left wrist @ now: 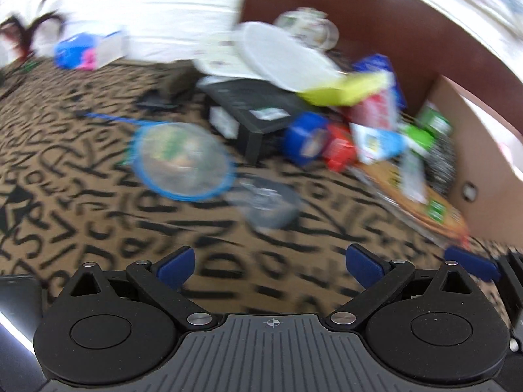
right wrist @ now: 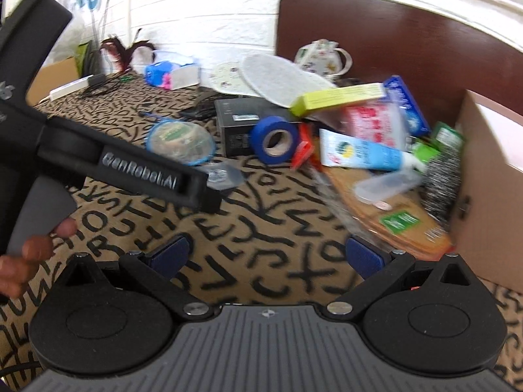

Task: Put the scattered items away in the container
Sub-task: 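Grasp the blue-rimmed round net by its handle with the left gripper while the right grasps the clear adhesive hook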

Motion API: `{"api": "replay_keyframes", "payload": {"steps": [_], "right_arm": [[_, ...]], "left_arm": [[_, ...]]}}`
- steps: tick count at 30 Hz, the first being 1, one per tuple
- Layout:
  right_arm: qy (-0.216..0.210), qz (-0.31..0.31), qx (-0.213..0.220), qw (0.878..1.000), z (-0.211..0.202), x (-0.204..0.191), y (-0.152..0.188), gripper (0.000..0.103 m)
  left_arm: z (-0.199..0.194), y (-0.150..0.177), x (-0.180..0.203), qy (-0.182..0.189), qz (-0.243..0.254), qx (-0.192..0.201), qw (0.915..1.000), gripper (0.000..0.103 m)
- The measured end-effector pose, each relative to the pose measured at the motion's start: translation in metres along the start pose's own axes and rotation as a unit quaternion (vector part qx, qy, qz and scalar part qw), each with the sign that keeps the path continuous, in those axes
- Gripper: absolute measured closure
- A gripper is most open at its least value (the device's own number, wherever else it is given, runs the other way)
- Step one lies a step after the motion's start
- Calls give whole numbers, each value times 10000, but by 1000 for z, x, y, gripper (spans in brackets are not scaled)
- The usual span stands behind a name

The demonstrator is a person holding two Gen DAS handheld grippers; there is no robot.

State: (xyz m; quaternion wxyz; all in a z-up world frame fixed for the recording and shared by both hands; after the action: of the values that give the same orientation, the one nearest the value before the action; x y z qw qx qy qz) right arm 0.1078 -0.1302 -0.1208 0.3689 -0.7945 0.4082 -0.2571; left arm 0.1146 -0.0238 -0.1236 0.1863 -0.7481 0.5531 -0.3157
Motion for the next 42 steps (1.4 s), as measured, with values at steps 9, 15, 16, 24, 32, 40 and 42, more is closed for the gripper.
{"api": "replay_keyframes", "payload": {"steps": [9,15,16,24,32,40,42], "right_arm": [[-295,-333,-121,9989,38,-22,-16,3],[-470,-432,-190,9978,62,-31,-25,7],[-495,-450,-207,9975,66,-32,-26,8],[-690,-436,-250,9964,93,-35,-36,11],[-816,-251,-231,9961,109,-33,-48,12],[-764,-269,-222,9965,104,-29,-49,45],[-720,-349,-206,9966,99,-30,-47,47]], "left_arm": [[20,-29,-59,-316,-633,63,9975,1],[28,-48,-75,-224,-826,270,9960,3],[32,-51,-76,-224,-828,262,9960,4],[44,-64,-79,-240,-772,283,9963,25],[45,-61,-73,-310,-520,187,9980,72],[36,-53,-67,-116,-474,57,9988,96],[32,-49,-64,14,-506,-21,9987,96]]}}
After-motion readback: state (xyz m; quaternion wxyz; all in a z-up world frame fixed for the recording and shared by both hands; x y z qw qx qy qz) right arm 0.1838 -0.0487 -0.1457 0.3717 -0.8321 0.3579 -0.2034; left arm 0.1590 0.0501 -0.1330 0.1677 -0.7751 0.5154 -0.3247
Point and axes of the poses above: each gripper's, at about its wrist camera, not at the fingertips, and z roughly the way its jaws point, x to its right, y to its underside, the point moved 7 cm from there along z, roughly the way its jaws point, and after that the axes turned 5 degrees about -z, right-handed, at the moved point
